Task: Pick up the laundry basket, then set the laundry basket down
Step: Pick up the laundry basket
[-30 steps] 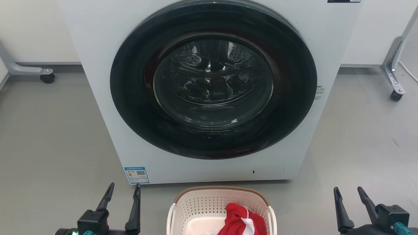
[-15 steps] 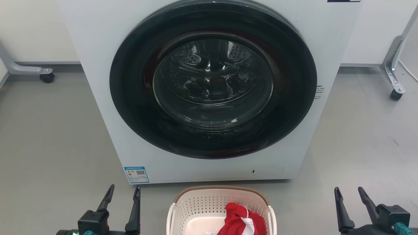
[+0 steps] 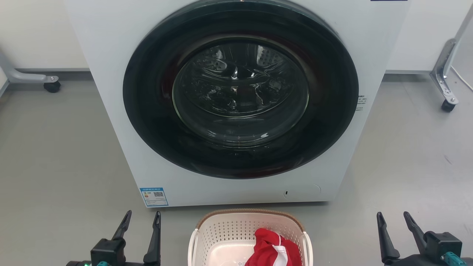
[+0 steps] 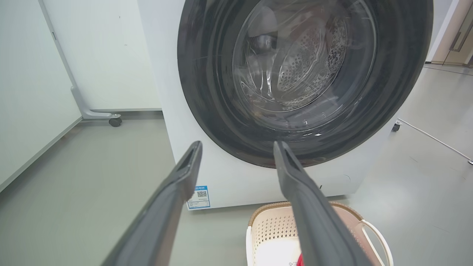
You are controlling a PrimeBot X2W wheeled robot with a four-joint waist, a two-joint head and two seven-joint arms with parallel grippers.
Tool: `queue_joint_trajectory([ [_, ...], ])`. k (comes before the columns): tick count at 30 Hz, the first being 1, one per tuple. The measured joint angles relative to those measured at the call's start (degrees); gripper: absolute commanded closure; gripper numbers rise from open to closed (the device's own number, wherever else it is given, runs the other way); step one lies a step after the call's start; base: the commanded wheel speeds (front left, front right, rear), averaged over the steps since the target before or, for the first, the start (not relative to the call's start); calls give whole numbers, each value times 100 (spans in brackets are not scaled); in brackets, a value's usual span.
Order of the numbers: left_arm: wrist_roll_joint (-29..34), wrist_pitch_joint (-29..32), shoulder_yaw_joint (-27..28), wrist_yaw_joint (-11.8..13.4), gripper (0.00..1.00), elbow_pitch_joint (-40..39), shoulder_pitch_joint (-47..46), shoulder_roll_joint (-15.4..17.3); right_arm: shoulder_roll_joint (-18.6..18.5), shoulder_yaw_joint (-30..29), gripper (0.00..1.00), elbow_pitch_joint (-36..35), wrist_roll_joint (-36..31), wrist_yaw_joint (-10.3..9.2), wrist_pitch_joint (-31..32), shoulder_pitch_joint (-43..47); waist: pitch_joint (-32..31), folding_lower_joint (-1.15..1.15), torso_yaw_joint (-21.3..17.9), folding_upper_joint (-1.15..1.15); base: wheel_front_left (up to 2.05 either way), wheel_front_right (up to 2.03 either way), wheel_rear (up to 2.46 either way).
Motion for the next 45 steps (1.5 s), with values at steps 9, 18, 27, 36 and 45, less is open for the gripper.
queue_joint_trajectory([
  [9, 0, 37, -41, 1, 0, -120, -4, -19, 19, -46, 0, -122, -38, 0, 0, 0, 250, 0, -6, 0, 0, 0, 0],
  [18, 0, 88, -67, 5, 0, -286, -275, -85, 16, -107, 0, -268, -40, 2, -1, -232, 778, 0, -2, 0, 0, 0, 0],
  [27, 1, 113, -81, 8, 0, -347, -651, -216, 18, -129, 0, -385, -81, 41, -1, -587, 1474, 1, 2, 0, 0, 0, 0],
  [36, 0, 138, -59, 8, 0, -348, -1141, -283, 54, -151, 0, -425, -81, 45, -1, -1021, 2222, 1, -6, 0, 0, 0, 0],
  [45, 33, 163, -78, 5, 0, -292, -1542, -335, 71, -135, 0, -415, -98, 103, -2, -1391, 2967, 0, -11, 1, 0, 0, 0],
])
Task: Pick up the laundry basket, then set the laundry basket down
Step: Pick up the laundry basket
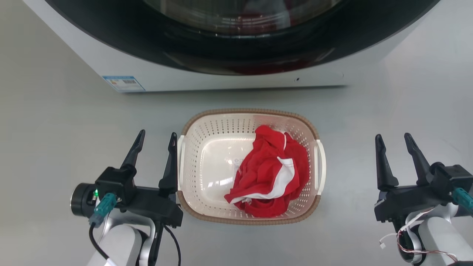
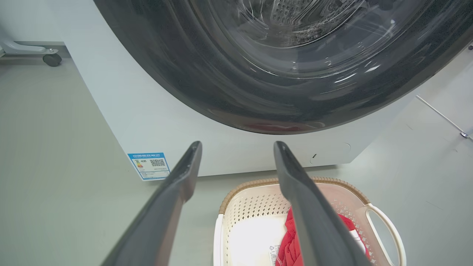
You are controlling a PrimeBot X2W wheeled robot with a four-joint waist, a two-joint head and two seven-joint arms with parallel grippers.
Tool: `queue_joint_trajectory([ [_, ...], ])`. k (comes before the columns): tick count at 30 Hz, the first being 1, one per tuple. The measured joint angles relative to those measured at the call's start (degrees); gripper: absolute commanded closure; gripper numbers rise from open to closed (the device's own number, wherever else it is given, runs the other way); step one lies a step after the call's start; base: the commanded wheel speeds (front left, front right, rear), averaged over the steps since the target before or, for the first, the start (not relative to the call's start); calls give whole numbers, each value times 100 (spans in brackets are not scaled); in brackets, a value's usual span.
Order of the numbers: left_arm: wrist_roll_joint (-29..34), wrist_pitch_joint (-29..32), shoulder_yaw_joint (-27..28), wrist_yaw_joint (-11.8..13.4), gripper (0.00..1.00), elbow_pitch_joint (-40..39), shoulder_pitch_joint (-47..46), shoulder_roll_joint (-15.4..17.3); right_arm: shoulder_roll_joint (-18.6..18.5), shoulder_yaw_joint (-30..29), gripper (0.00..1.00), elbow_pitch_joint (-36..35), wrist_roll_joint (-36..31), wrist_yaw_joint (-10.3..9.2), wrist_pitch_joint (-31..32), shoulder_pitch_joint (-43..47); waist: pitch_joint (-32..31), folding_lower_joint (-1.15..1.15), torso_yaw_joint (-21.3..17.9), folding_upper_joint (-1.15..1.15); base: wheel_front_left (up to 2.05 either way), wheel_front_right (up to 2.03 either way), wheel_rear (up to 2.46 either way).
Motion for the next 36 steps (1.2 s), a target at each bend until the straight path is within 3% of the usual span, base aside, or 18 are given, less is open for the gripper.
queue_joint_trajectory([
  [23, -170, 338, -24, -252, 0, 957, -1068, -127, 208, 134, 0, 547, -38, 223, -40, -951, 1515, 0, -37, 0, 0, 0, 0],
  [36, -349, 639, -15, -514, 0, 1893, -1508, -198, 367, 255, 0, 1259, -31, 370, 10, -1309, 1746, -1, -49, 0, 0, 0, 0],
])
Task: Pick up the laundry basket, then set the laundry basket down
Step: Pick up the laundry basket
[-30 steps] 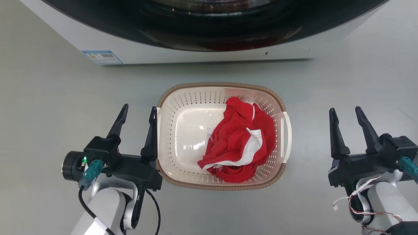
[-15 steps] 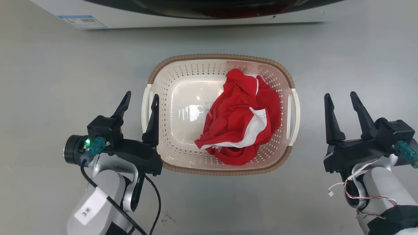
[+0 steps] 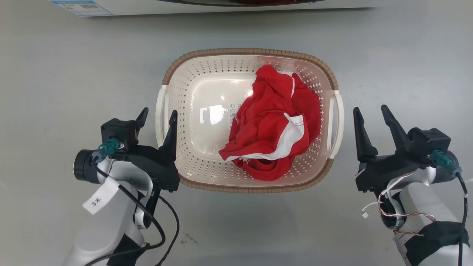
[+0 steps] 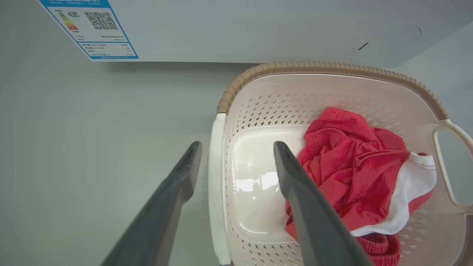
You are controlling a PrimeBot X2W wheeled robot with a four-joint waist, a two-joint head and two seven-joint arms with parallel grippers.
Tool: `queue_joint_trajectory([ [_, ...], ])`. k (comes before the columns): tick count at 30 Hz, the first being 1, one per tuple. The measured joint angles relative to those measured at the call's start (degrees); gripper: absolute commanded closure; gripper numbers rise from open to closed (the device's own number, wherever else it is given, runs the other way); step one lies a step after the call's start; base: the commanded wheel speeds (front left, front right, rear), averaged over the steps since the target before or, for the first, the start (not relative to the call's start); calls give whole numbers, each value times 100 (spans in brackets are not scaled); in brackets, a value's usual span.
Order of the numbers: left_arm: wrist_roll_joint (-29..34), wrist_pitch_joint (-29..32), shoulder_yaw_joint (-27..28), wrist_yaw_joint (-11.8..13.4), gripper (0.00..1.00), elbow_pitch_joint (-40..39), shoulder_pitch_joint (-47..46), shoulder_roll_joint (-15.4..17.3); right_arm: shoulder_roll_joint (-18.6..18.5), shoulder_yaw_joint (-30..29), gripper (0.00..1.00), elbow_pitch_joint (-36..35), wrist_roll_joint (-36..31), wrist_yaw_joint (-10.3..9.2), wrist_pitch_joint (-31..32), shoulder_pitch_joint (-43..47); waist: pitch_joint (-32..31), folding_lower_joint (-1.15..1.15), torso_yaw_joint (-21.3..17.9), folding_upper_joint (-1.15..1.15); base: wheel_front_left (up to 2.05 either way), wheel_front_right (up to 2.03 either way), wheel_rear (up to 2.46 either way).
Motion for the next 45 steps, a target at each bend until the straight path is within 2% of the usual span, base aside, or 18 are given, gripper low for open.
queue_joint_trajectory([
  [18, -305, 425, 177, -301, 0, 1227, -877, 3, 381, 219, 0, 911, 62, 215, 168, -634, 282, 0, -115, -1, 0, 0, 0],
  [25, -367, 549, 197, -309, 0, 1701, -1154, -94, 463, 287, 0, 1322, 119, 278, 255, -858, 403, 0, -170, 0, 0, 0, 0],
  [26, -369, 549, 211, -328, 16, 1756, -1182, -94, 477, 302, 56, 1370, 120, 282, 260, -889, 412, 0, -173, -1, 0, 0, 0],
  [27, -400, 552, 235, -333, 91, 1816, -1207, -96, 494, 302, 100, 1417, 131, 290, 277, -931, 420, 0, -175, 0, 0, 0, 0],
  [28, -405, 552, 243, -332, 100, 1868, -1229, -96, 502, 324, 100, 1461, 135, 300, 304, -978, 428, 0, -177, 0, 0, 0, 0],
  [31, -408, 552, 255, -354, 100, 2007, -1327, -138, 576, 389, 100, 1555, 136, 377, 305, -1080, 447, 0, -177, 0, 0, 0, 0],
  [45, -460, 450, 208, -401, 100, 2676, -1421, -354, 644, 386, 100, 2308, 203, 454, 299, -1255, 198, 0, -149, 0, 0, 0, 0],
])
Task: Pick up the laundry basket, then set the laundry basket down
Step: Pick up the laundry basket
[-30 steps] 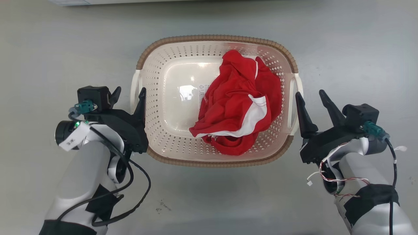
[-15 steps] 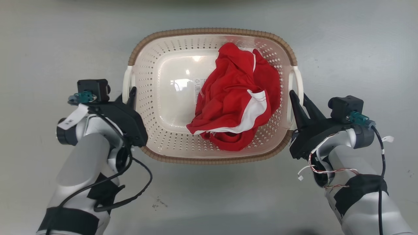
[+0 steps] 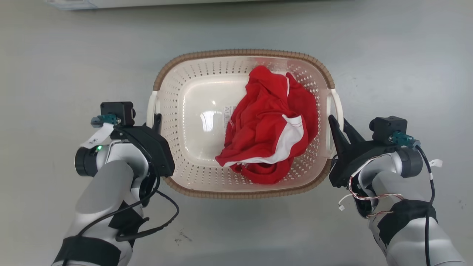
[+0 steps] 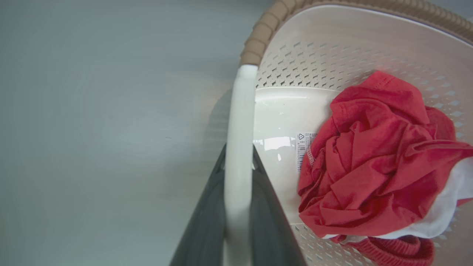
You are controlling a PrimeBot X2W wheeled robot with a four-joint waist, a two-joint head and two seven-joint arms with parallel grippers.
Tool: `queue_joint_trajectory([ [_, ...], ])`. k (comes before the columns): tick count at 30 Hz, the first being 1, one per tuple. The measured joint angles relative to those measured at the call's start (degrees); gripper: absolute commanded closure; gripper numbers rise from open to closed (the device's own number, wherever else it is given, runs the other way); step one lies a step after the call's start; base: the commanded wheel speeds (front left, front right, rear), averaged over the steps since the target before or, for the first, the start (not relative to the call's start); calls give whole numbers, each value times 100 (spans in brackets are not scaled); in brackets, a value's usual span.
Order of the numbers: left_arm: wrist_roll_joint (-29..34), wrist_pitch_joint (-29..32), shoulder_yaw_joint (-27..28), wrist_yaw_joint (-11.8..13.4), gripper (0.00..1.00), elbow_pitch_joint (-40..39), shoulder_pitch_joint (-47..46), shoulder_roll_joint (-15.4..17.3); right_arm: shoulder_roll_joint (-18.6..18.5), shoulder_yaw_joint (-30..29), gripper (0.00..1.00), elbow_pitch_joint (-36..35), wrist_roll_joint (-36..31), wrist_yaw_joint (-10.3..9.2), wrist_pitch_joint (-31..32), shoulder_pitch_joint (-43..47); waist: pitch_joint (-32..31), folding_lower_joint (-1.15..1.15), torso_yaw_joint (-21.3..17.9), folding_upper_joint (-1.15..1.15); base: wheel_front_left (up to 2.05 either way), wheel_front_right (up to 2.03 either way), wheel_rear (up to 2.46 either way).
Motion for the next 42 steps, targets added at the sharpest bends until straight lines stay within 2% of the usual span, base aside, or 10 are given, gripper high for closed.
queue_joint_trajectory([
  [20, -207, -83, -21, -156, 100, 782, 282, -170, 162, 57, 100, 935, 196, 108, 140, 18, -980, -1, -13, 0, 0, 0, 0],
  [42, -344, 29, -64, -252, 100, 1077, 806, -252, 270, 89, 100, 1489, 408, 176, 517, 360, -2238, -1, 6, -1, 0, 0, 0],
])
